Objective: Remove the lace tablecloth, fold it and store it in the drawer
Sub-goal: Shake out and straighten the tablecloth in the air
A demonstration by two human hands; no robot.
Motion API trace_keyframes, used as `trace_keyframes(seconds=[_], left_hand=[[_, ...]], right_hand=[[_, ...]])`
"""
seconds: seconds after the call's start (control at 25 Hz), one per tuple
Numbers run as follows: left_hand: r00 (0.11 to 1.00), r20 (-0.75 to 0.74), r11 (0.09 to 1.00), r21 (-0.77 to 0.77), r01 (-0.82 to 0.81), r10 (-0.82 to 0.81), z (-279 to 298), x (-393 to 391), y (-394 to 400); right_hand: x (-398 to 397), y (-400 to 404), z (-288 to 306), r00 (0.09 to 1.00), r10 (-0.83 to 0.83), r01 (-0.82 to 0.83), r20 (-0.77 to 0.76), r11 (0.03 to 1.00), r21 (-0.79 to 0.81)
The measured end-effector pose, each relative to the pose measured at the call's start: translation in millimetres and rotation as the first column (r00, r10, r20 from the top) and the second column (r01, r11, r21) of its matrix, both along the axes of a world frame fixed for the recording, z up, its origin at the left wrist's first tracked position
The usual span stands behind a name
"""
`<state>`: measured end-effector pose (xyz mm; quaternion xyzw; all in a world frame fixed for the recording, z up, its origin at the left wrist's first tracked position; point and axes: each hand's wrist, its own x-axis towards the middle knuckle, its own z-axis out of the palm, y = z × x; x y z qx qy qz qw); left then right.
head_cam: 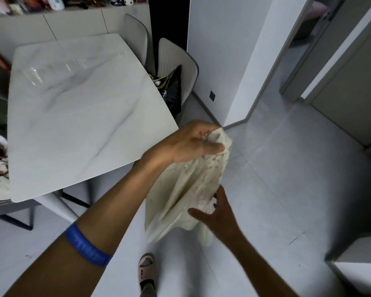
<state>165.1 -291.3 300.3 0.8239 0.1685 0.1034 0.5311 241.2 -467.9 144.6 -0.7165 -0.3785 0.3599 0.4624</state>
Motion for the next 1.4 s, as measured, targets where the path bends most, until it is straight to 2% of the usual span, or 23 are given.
trace_keyframes(seconds=[0.08,0.16,0.2,0.28,0.32,0.36,0.4,0.44,0.48,0.52,0.6,0.64,0.72,0.8,0.88,0.96,1.04,1.08,1.12,1.2,1.32,1.4], left_hand=[[0.998,0.058,0.999,0.049,-0.016,0.013,28.3,15.4,3.2],[0.993,0.120,0.998,0.057,-0.024,0.017,56.5,30.0,8.6],[0.991,0.134,0.996,0.085,-0.024,0.013,67.1,37.5,12.5],[0.988,0.136,0.978,0.188,-0.092,0.066,71.9,53.3,24.6],[0.974,0.140,0.947,0.245,-0.206,0.176,65.2,60.7,35.3],[0.929,0.141,0.882,0.293,-0.369,0.341,53.2,63.0,46.9],[0.847,0.126,0.800,0.284,-0.529,0.516,35.7,57.5,56.0],[0.754,0.096,0.724,0.222,-0.653,0.650,12.9,44.7,59.5],[0.687,0.064,0.677,0.128,-0.725,0.724,-15.5,28.1,57.7],[0.659,0.024,0.659,0.025,-0.752,0.752,-48.4,8.9,48.3],[0.684,-0.077,0.660,-0.206,-0.723,0.725,-121.3,-33.3,6.6],[0.743,-0.134,0.689,-0.294,-0.662,0.656,-152.9,-55.4,-21.4],[0.845,-0.188,0.752,-0.389,-0.532,0.501,-196.5,-96.8,-69.5],[0.871,-0.175,0.769,-0.412,-0.489,0.460,-222.2,-119.7,-98.0],[0.885,-0.157,0.826,-0.320,-0.465,0.437,-230.3,-116.4,-111.3],[0.843,-0.223,0.844,-0.125,-0.522,0.489,-228.4,-100.1,-121.1],[0.724,-0.235,0.741,-0.019,-0.671,0.649,-226.6,-86.2,-120.7],[0.662,-0.240,0.678,-0.023,-0.735,0.710,-223.6,-82.4,-113.4],[0.638,-0.240,0.649,-0.041,-0.759,0.732,-221.3,-78.8,-103.3],[0.688,-0.244,0.693,-0.078,-0.717,0.684,-213.0,-67.2,-84.8],[0.747,-0.288,0.778,-0.012,-0.628,0.599,-192.5,-29.1,-69.4],[0.720,-0.279,0.744,-0.028,-0.668,0.636,-179.3,-4.6,-58.6]], right_hand=[[-29.3,-0.1,-16.5,0.966,-0.252,0.254,-0.064,0.967,0.022],[-35.5,7.6,-24.5,0.880,-0.397,0.410,-0.260,0.912,-0.002],[-33.0,14.0,-26.7,0.877,-0.398,0.399,-0.268,0.915,-0.056],[-19.3,25.4,-24.5,0.960,-0.272,0.257,-0.071,0.951,-0.173],[-12.2,31.5,-19.2,0.980,-0.197,0.193,-0.002,0.963,-0.187],[-5.5,38.2,-12.1,0.986,-0.165,0.161,-0.009,0.971,-0.176],[0.7,44.9,-2.9,0.980,-0.173,0.156,-0.098,0.975,-0.156],[6.9,52.1,7.0,0.943,-0.209,0.179,-0.258,0.974,-0.135],[13.1,60.8,17.9,0.870,-0.258,0.219,-0.420,0.966,-0.139],[18.5,70.1,28.1,0.768,-0.300,0.258,-0.565,0.954,-0.155],[23.2,90.3,48.5,0.600,-0.346,0.307,-0.722,0.932,-0.192],[23.3,99.6,57.5,0.542,-0.365,0.339,-0.757,0.919,-0.200],[22.7,114.3,70.9,0.447,-0.392,0.408,-0.804,0.889,-0.206],[23.4,121.6,79.8,0.394,-0.406,0.457,-0.825,0.865,-0.207],[22.6,125.9,86.1,0.342,-0.393,0.479,-0.854,0.855,-0.201],[21.2,128.6,92.0,0.295,-0.370,0.493,-0.881,0.849,-0.192],[22.1,130.6,102.9,0.255,-0.349,0.508,-0.902,0.842,-0.182],[24.9,130.5,109.9,0.238,-0.342,0.526,-0.909,0.832,-0.176],[29.6,129.4,117.1,0.228,-0.341,0.549,-0.912,0.818,-0.169],[38.3,125.6,133.1,0.201,-0.336,0.596,-0.920,0.787,-0.158],[33.6,121.6,152.0,0.160,-0.265,0.587,-0.951,0.800,-0.124],[26.6,118.4,162.2,0.160,-0.201,0.543,-0.967,0.836,-0.084]])
